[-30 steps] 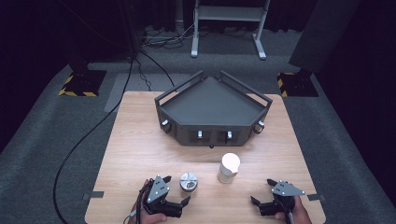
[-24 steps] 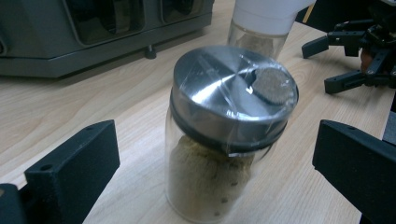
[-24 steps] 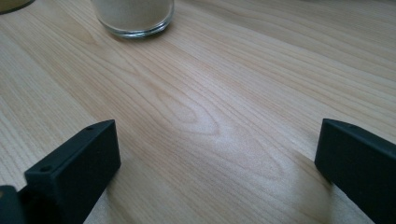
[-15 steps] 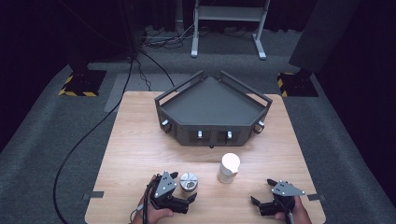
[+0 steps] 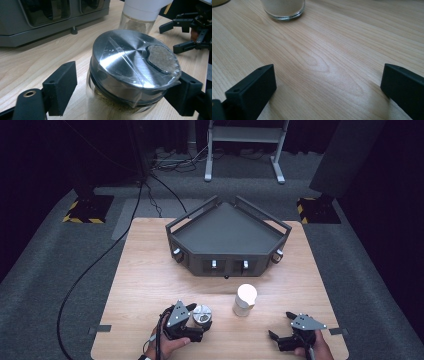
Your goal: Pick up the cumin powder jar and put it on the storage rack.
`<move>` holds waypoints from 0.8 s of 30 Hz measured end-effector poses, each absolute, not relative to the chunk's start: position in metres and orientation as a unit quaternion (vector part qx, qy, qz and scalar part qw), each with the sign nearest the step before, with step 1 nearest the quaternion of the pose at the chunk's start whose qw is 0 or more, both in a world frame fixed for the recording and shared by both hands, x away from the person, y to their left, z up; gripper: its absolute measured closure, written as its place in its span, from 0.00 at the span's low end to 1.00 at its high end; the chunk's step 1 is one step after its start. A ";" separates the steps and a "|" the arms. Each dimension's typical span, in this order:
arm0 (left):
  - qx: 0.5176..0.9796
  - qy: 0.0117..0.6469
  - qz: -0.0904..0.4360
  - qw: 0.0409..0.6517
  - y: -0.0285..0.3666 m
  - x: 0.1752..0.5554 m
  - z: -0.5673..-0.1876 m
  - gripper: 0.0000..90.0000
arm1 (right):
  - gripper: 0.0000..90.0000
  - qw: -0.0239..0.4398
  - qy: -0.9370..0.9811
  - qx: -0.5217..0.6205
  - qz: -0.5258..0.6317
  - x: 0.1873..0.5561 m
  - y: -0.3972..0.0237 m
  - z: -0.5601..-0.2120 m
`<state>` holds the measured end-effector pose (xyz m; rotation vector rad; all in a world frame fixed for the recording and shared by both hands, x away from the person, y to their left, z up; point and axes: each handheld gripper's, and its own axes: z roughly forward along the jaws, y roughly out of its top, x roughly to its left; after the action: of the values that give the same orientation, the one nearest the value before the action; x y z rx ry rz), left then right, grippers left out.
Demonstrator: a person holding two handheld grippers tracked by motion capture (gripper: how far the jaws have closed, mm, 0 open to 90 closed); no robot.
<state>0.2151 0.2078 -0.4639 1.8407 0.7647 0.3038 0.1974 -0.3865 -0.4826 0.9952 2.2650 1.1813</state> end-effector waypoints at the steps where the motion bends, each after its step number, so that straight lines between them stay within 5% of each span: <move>1: 0.773 0.318 0.128 0.534 0.208 0.215 -0.464 0.25 | 0.00 0.199 0.810 0.356 0.422 0.197 -0.387 -0.483; 4: 0.773 0.312 0.127 0.537 0.208 0.216 -0.465 0.31 | 0.00 0.198 0.810 0.355 0.422 0.198 -0.387 -0.483; 24: 0.777 0.327 0.134 0.521 0.205 0.213 -0.451 0.33 | 0.00 0.198 0.810 0.355 0.422 0.198 -0.387 -0.483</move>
<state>0.2131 0.2055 -0.4511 1.8620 0.7847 0.3203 0.1975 -0.3868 -0.4825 0.9932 2.2664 1.1814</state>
